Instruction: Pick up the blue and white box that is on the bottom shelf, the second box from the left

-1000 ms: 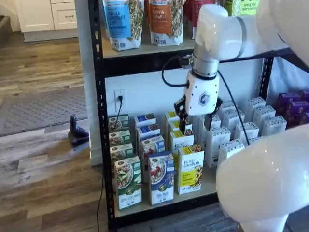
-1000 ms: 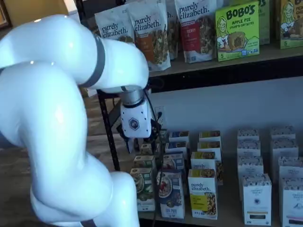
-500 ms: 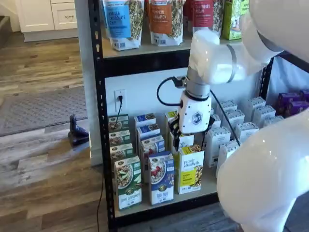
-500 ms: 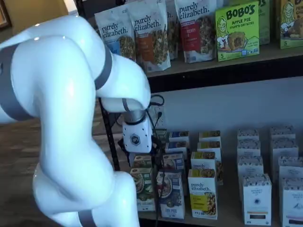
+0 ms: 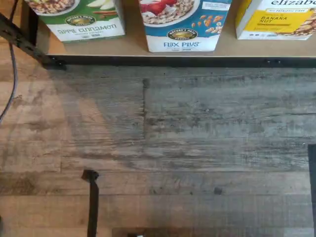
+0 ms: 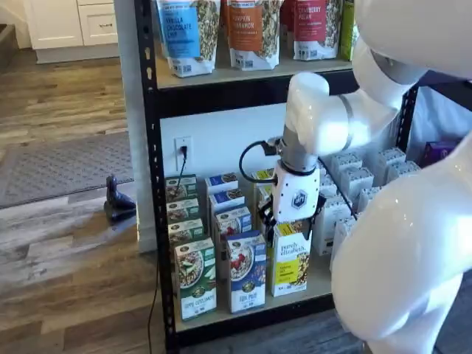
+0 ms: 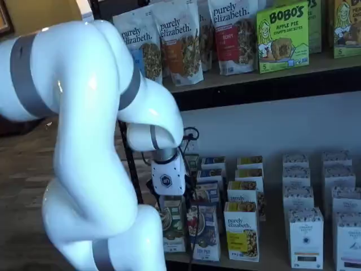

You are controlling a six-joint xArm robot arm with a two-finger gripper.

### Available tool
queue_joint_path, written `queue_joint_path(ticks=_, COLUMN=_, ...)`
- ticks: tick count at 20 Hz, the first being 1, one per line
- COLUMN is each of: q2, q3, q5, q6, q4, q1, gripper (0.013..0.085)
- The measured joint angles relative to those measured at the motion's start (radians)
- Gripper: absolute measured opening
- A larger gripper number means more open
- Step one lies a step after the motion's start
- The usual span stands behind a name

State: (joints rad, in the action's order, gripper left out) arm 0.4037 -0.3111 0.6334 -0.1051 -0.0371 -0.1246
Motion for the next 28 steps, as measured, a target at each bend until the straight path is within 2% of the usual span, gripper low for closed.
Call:
queue_joint_path(ticks=6, q2=-0.136, q3=-0.034, q5=-0.104, q6=-0.032, q4=0.017, q1=-0.022, gripper=0.0850)
queue_joint_path(ticks=9, q2=-0.205, q3=-0.064, q5=-0.144, q6=-0.029, q4=0.009, q1=-0.026, gripper=0.0850)
queue_joint_path(ticks=13, q2=-0.310, q3=-0.122, q5=-0.220, q6=-0.056, q4=0.037, q1=-0.030, gripper=0.0850)
queue_joint_path(ticks=21, q2=-0.477, q3=-0.252, q5=-0.266, q6=-0.075, q4=0.061, q1=-0.028, gripper=0.0850)
queue_joint_path(ticks=25, q2=-0.543, q3=-0.306, q5=-0.262, q6=-0.099, q4=0.088, q1=-0.027, gripper=0.0850)
queue_joint_path(ticks=28, q2=-0.588, q3=-0.341, q5=-0.262, q6=-0.101, q4=0.089, q1=-0.027, gripper=0.0850)
